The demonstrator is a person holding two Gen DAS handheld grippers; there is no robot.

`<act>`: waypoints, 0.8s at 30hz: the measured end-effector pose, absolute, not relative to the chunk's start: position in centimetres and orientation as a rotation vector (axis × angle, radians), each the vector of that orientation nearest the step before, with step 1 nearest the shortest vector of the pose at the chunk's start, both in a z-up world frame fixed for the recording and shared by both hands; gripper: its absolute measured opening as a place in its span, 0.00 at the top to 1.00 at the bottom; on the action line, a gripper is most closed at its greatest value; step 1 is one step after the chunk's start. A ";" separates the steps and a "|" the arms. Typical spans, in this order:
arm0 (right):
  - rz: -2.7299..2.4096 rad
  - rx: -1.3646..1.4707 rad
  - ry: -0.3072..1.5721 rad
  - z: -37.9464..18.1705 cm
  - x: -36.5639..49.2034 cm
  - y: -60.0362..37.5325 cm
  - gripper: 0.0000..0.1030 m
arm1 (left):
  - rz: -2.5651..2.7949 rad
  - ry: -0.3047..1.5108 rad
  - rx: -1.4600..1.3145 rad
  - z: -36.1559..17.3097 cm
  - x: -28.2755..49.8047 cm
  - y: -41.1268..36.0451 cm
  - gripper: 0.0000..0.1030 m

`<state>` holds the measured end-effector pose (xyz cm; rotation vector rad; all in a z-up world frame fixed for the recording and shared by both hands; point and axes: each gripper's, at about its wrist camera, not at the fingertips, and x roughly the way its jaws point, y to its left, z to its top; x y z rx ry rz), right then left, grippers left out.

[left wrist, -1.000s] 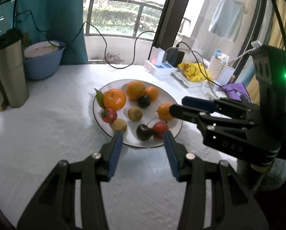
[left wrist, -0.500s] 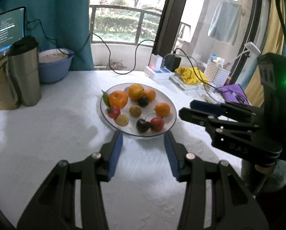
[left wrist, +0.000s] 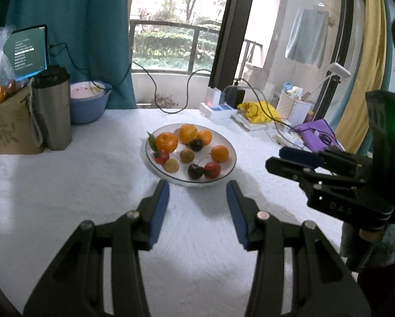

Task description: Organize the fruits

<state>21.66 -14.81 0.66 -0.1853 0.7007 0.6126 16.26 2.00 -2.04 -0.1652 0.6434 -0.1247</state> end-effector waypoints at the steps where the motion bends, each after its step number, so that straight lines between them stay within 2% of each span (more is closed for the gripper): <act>1: 0.611 -0.186 0.697 0.8 21.4 -14.9 0.65 | -0.125 0.639 -0.163 -1.9 16.0 2.0 0.55; 15: 0.577 -0.189 0.650 2.4 16.9 -15.9 0.65 | -0.099 0.591 -0.128 -0.7 11.9 1.9 0.54; 17: 0.571 -0.190 0.643 2.7 16.1 -15.9 0.65 | -0.101 0.581 -0.126 -0.5 11.3 1.8 0.46; 19: 0.560 -0.191 0.634 3.1 15.3 -16.0 0.64 | -0.110 0.565 -0.132 -0.1 10.6 1.8 0.27; 20: 0.558 -0.187 0.632 3.3 15.0 -16.0 0.61 | -0.115 0.558 -0.135 0.1 10.3 1.7 0.25; 21: 0.557 -0.176 0.632 3.5 14.6 -16.1 0.43 | -0.118 0.553 -0.134 0.3 10.0 1.7 0.22; 23: 0.548 -0.167 0.625 3.8 14.0 -16.2 0.20 | -0.121 0.536 -0.125 0.8 9.2 1.5 0.20; 24: 0.546 -0.160 0.616 4.2 13.4 -16.4 0.20 | -0.120 0.528 -0.122 1.1 8.8 1.4 0.20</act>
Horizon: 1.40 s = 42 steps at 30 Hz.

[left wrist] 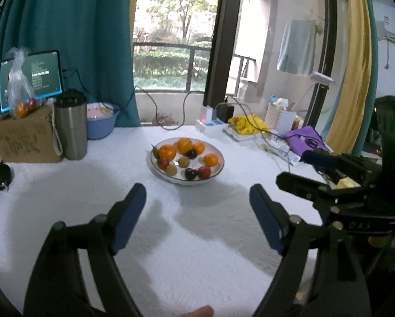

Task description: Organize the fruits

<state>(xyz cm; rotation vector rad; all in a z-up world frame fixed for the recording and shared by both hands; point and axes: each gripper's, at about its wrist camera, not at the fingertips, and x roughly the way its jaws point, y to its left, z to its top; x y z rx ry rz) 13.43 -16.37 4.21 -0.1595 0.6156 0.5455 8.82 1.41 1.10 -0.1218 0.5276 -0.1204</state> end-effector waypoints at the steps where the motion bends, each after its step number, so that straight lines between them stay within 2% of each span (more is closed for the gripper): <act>1: 0.547 -0.154 0.614 4.5 13.1 -16.4 0.20 | -0.118 0.517 -0.119 1.5 8.4 1.4 0.19; 6: 0.516 -0.138 0.565 6.6 10.8 -17.1 0.20 | -0.101 0.480 -0.129 3.2 6.4 1.7 0.12; 21: 0.439 -0.085 0.446 11.2 6.7 -18.8 0.20 | -0.001 0.335 -0.045 7.6 1.8 1.4 0.11; 42: 0.418 -0.085 0.437 11.1 6.6 -19.4 0.20 | -0.010 0.354 -0.056 7.6 1.8 1.1 0.11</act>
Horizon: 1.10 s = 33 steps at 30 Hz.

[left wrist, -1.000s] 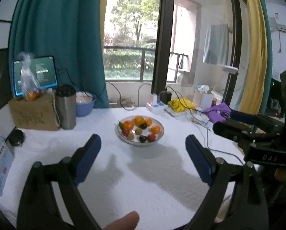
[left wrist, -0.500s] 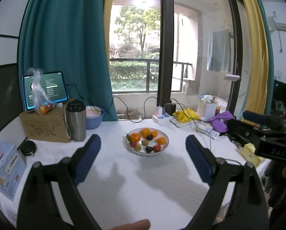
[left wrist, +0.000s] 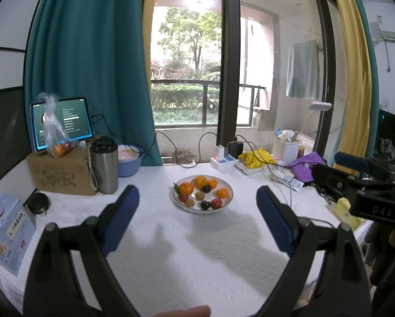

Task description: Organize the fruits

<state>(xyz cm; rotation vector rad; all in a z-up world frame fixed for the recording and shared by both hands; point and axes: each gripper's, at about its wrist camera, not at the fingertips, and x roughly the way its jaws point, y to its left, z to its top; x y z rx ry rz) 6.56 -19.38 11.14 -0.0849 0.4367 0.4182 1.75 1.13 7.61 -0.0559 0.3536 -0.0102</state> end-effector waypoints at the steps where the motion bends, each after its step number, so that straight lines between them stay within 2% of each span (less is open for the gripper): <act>1: 0.417 -0.085 0.436 11.2 6.5 -19.4 0.20 | -0.010 0.353 -0.055 7.6 1.7 1.1 0.11; 33: 0.413 -0.108 0.405 11.6 5.4 -18.9 0.20 | 0.002 0.371 -0.099 7.3 1.5 1.4 0.11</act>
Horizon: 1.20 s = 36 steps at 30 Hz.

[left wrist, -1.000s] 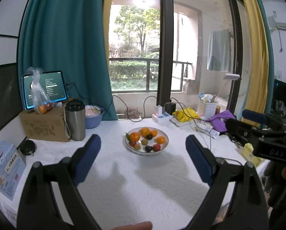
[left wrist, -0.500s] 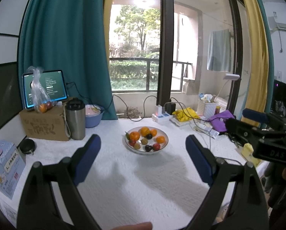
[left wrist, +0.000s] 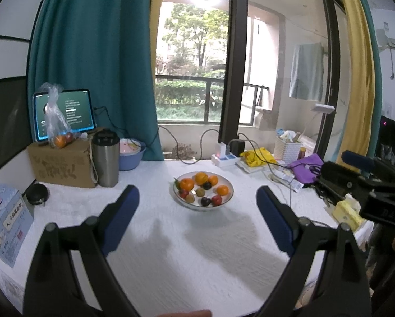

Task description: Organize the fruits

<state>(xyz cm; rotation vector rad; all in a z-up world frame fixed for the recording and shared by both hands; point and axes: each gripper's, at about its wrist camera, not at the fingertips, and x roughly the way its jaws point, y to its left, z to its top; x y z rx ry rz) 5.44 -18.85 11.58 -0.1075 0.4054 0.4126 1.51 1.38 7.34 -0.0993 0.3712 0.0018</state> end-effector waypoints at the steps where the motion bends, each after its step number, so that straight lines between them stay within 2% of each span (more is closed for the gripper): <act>1: 0.415 -0.106 0.403 11.6 5.4 -18.8 0.20 | 0.001 0.370 -0.100 7.3 1.5 1.4 0.11; 36: 0.412 -0.109 0.413 11.6 5.5 -18.5 0.20 | 0.028 0.295 -0.094 7.0 0.8 1.5 0.11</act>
